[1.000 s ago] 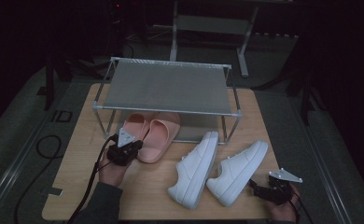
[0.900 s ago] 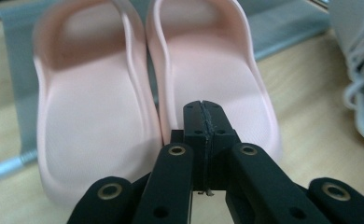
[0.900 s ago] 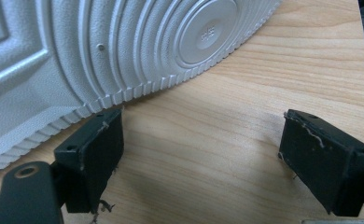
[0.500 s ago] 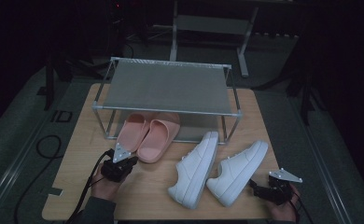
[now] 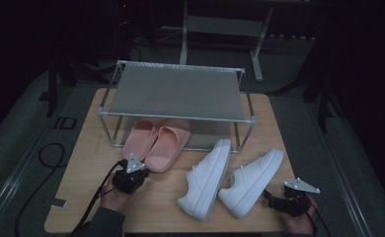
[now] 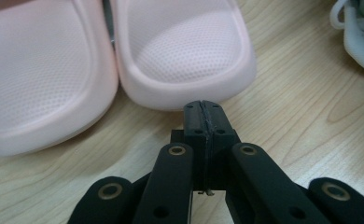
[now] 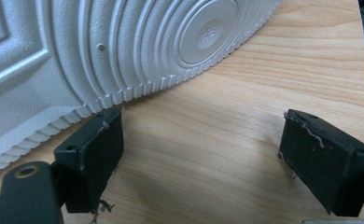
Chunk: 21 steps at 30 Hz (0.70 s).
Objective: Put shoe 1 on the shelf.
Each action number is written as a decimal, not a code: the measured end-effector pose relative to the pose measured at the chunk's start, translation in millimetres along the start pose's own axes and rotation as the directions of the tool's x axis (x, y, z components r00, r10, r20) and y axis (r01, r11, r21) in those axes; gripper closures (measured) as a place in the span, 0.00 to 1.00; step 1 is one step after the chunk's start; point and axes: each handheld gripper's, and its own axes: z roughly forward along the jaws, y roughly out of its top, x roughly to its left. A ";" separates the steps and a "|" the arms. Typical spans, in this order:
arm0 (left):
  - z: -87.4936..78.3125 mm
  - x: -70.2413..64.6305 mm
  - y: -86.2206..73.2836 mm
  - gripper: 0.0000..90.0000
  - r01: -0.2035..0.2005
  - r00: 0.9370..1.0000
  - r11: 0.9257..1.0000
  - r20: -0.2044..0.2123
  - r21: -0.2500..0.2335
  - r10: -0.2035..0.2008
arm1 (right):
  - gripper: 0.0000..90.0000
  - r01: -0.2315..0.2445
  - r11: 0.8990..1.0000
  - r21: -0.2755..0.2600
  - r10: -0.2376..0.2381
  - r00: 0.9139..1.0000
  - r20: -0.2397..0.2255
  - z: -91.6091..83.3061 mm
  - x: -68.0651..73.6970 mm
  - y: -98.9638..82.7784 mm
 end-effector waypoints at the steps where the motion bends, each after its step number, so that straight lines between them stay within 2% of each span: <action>1: 0.7 -0.8 0.5 1.00 -0.003 1.000 1.000 -0.001 0.000 0.003 | 0.15 0.000 1.000 0.000 0.000 1.000 0.000 0.0 0.0 0.0; 12: 9.2 -9.0 8.9 1.00 -0.038 0.999 0.999 0.016 0.005 0.038 | 0.15 0.000 1.000 0.000 0.000 1.000 0.000 0.0 0.1 0.0; 21: 17.6 -15.2 17.0 1.00 -0.047 0.998 0.999 0.032 -0.003 0.047 | 0.15 0.000 1.000 0.000 0.000 1.000 0.000 -0.1 0.1 0.0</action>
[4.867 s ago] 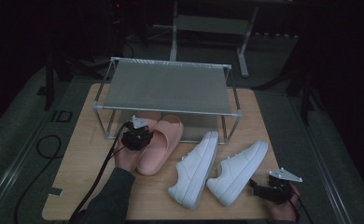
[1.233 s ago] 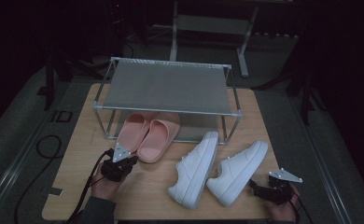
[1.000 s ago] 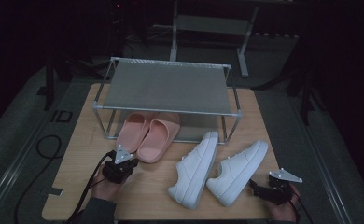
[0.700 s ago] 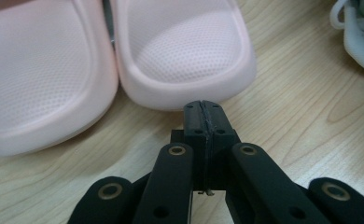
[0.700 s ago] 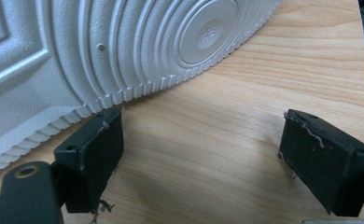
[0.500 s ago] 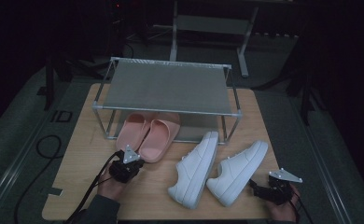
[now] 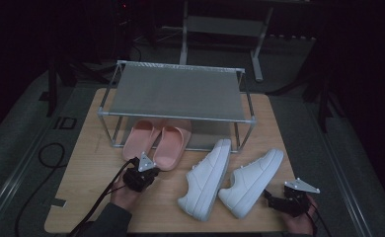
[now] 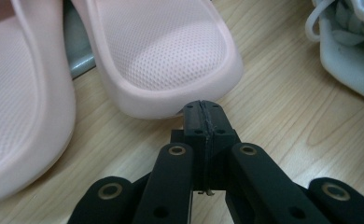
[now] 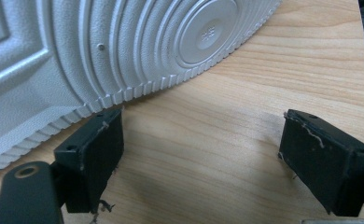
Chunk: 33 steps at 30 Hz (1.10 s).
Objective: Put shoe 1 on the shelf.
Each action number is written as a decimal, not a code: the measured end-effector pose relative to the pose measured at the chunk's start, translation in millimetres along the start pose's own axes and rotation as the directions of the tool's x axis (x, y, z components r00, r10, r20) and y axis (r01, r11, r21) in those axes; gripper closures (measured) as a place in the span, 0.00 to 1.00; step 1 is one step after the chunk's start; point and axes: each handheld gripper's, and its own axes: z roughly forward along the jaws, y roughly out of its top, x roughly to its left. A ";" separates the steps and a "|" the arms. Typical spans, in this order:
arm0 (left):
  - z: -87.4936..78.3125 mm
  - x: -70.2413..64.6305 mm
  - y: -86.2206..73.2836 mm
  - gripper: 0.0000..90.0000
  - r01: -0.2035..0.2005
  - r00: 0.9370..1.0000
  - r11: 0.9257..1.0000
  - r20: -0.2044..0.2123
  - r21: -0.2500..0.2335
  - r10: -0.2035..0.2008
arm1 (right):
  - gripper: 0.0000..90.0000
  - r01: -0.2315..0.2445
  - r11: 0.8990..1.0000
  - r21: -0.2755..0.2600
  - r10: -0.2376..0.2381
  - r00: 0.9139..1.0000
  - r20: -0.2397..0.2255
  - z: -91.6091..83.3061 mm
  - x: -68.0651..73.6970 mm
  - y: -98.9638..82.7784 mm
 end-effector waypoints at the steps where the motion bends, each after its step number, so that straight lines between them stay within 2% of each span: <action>1: 1.2 -0.6 1.3 1.00 0.000 1.000 1.000 0.003 0.000 0.000 | 0.15 0.000 1.000 0.000 0.000 1.000 0.000 0.0 0.0 0.0; 8: 11.0 -6.5 10.0 1.00 -0.011 1.000 1.000 0.013 -0.006 0.011 | 0.15 0.000 1.000 0.000 0.000 1.000 0.000 -0.1 0.0 0.0; 15: 28.8 -12.5 25.8 1.00 -0.020 0.999 1.000 0.026 -0.021 0.020 | 0.15 0.000 1.000 0.000 0.000 1.000 0.000 -0.1 0.1 -0.1; 24: 47.7 -9.5 42.2 1.00 -0.020 1.000 0.999 0.011 -0.032 0.021 | 0.15 0.000 1.000 0.000 0.000 1.000 -0.001 -0.1 0.2 -0.1; 26: 54.5 -6.3 46.2 1.00 0.001 1.000 0.999 0.005 -0.046 -0.001 | 0.15 0.000 1.000 0.000 0.000 1.000 -0.001 -0.1 0.2 -0.1; 33: 65.1 2.4 53.0 1.00 0.015 1.000 0.999 -0.007 -0.049 -0.015 | 0.15 0.000 1.000 0.000 0.000 1.000 -0.001 -0.1 0.1 -0.1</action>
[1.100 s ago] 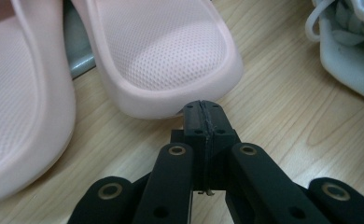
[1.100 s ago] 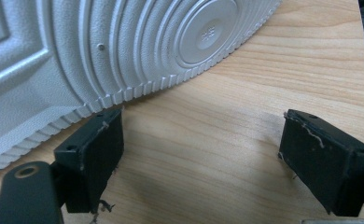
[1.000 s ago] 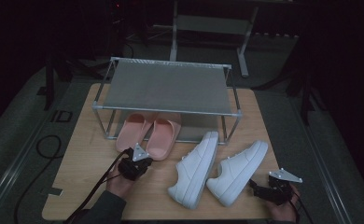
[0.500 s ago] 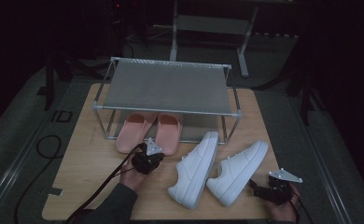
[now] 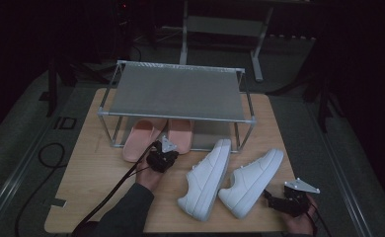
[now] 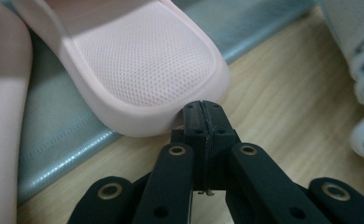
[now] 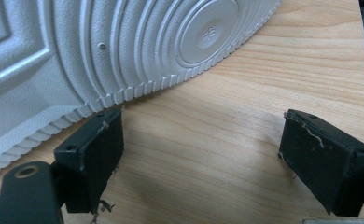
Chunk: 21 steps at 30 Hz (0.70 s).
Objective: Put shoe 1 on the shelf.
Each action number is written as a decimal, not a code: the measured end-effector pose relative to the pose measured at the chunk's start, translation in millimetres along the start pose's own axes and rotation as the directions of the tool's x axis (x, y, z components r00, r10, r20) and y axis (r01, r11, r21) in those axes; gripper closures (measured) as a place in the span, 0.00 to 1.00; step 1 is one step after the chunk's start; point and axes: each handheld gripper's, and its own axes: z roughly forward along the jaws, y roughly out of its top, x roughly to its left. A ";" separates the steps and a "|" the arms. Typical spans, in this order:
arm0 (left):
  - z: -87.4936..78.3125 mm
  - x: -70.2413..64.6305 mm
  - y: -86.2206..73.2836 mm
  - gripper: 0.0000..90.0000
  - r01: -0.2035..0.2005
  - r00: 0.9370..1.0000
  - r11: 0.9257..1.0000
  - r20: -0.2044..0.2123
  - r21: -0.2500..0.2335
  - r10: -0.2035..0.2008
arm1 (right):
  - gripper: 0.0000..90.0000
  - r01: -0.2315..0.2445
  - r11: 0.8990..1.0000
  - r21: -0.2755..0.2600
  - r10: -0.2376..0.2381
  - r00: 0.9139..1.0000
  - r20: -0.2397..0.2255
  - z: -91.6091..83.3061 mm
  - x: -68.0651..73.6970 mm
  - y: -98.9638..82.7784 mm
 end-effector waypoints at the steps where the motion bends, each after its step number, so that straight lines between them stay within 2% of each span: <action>1: 1.8 1.0 1.3 1.00 -0.001 1.000 1.000 -0.001 -0.001 0.001 | 0.15 0.000 1.000 0.000 0.000 1.000 0.000 0.0 0.0 0.0; 13: 10.7 8.8 6.3 1.00 0.008 1.000 1.000 -0.001 -0.005 -0.008 | 0.15 0.000 1.000 0.000 0.000 1.000 0.000 0.0 0.0 0.0; 14: 10.0 13.5 7.7 1.00 0.025 1.000 1.000 0.003 -0.018 -0.025 | 0.15 0.000 1.000 0.000 0.000 1.000 0.000 0.0 0.0 0.0; 15: 9.6 15.3 8.3 1.00 0.026 1.000 1.000 0.004 -0.016 -0.026 | 0.15 0.000 1.000 0.000 0.000 1.000 0.000 0.0 0.0 0.0; 18: 3.6 16.8 9.8 0.99 0.031 1.000 0.999 0.007 -0.021 -0.031 | 0.15 -0.001 1.000 0.000 0.001 1.000 0.000 0.0 0.1 0.0; 21: -11.8 18.0 9.1 0.99 0.005 1.000 1.000 0.007 -0.025 -0.005 | 0.15 0.000 1.000 0.000 0.000 1.000 -0.001 -0.1 0.0 0.0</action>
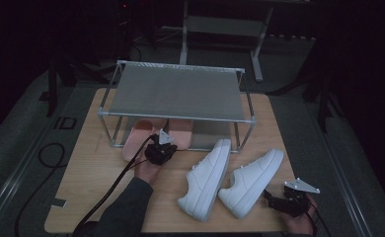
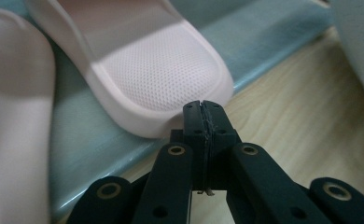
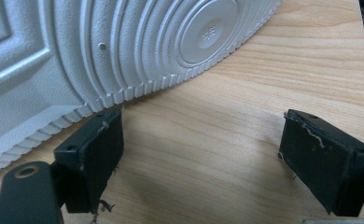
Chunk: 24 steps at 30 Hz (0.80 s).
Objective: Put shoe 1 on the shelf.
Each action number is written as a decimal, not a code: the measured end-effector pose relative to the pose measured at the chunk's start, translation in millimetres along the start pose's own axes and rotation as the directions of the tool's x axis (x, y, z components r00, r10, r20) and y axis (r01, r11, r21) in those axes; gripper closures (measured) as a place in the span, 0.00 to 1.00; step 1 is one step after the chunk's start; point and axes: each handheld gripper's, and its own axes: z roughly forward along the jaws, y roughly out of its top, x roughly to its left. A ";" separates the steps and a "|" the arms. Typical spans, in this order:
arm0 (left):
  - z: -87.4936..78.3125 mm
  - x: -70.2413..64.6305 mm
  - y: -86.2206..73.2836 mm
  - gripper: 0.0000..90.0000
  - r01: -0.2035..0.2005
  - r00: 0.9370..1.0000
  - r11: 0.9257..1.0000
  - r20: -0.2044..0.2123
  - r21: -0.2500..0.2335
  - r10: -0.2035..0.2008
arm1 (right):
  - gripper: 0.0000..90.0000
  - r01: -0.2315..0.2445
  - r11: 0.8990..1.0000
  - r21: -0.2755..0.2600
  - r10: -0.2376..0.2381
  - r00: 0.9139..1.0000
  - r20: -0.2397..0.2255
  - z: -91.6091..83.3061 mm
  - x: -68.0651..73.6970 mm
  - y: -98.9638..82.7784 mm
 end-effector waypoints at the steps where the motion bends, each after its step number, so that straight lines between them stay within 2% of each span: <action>1: 0.0 0.0 0.0 0.99 0.000 1.000 1.000 0.000 0.000 0.000 | 0.15 0.000 1.000 0.000 0.000 1.000 0.000 0.0 0.0 0.0; 3: -21.5 6.7 -6.6 0.99 -0.008 1.000 1.000 -0.028 0.000 0.008 | 0.15 0.000 1.000 0.000 0.000 1.000 0.000 0.0 0.1 -0.1; 4: -21.5 6.7 -6.6 0.99 -0.008 1.000 1.000 -0.028 0.000 0.008 | 0.15 0.000 1.000 0.000 0.000 1.000 0.000 0.0 0.1 -0.1; 5: -29.5 10.5 -10.3 0.99 -0.005 0.999 1.000 -0.036 0.001 0.005 | 0.15 0.000 1.000 0.000 0.000 1.000 0.000 0.0 0.1 -0.1; 7: -53.6 24.1 -27.2 0.99 0.024 0.996 1.000 -0.081 0.009 -0.023 | 0.15 0.000 1.000 0.000 0.000 1.000 0.000 0.0 0.1 -0.1; 9: -58.9 27.4 -31.8 0.99 0.028 0.995 1.000 -0.091 0.014 -0.026 | 0.15 0.001 1.000 0.000 -0.001 1.000 0.000 0.0 0.1 -0.1; 10: -71.9 35.1 -43.7 0.99 0.050 0.992 0.999 -0.117 0.017 -0.047 | 0.15 0.000 1.000 0.000 0.000 1.000 0.000 0.0 0.1 -0.1; 12: -84.0 41.3 -54.2 0.99 0.073 0.989 0.997 -0.128 0.016 -0.071 | 0.15 0.001 1.000 0.000 -0.001 1.000 0.000 0.0 0.1 -0.1; 13: -84.0 41.3 -54.2 0.99 0.073 0.989 0.997 -0.128 0.016 -0.071 | 0.15 0.001 1.000 0.000 -0.001 1.000 0.000 0.0 0.1 -0.1; 16: -99.4 51.2 -71.8 0.99 0.118 0.981 0.993 -0.160 0.026 -0.112 | 0.15 0.001 1.000 0.000 -0.001 1.000 0.000 0.0 0.1 -0.1; 17: -99.4 51.2 -71.8 0.99 0.118 0.981 0.993 -0.160 0.026 -0.112 | 0.15 0.000 1.000 0.000 0.000 1.000 0.000 0.0 0.1 -0.1; 18: -103.9 56.0 -80.4 0.99 0.146 0.974 0.989 -0.180 0.025 -0.140 | 0.15 0.000 1.000 0.000 0.000 1.000 0.000 0.0 0.1 -0.1; 20: -105.9 60.1 -88.9 0.98 0.178 0.967 0.984 -0.192 0.033 -0.168 | 0.15 0.001 1.000 0.000 -0.001 1.000 0.000 0.0 0.1 -0.1; 21: -105.9 60.1 -88.9 0.98 0.178 0.967 0.984 -0.192 0.033 -0.168 | 0.15 0.001 1.000 0.000 -0.001 1.000 0.000 0.0 0.1 -0.1; 22: -105.1 62.7 -96.3 0.97 0.189 0.965 0.980 -0.199 0.062 -0.173 | 0.15 0.001 1.000 0.000 -0.001 1.000 0.000 0.0 0.1 -0.1; 24: -103.9 63.9 -99.6 0.96 0.188 0.963 0.979 -0.212 0.075 -0.168 | 0.15 0.000 1.000 0.000 0.000 1.000 0.000 0.0 0.1 -0.1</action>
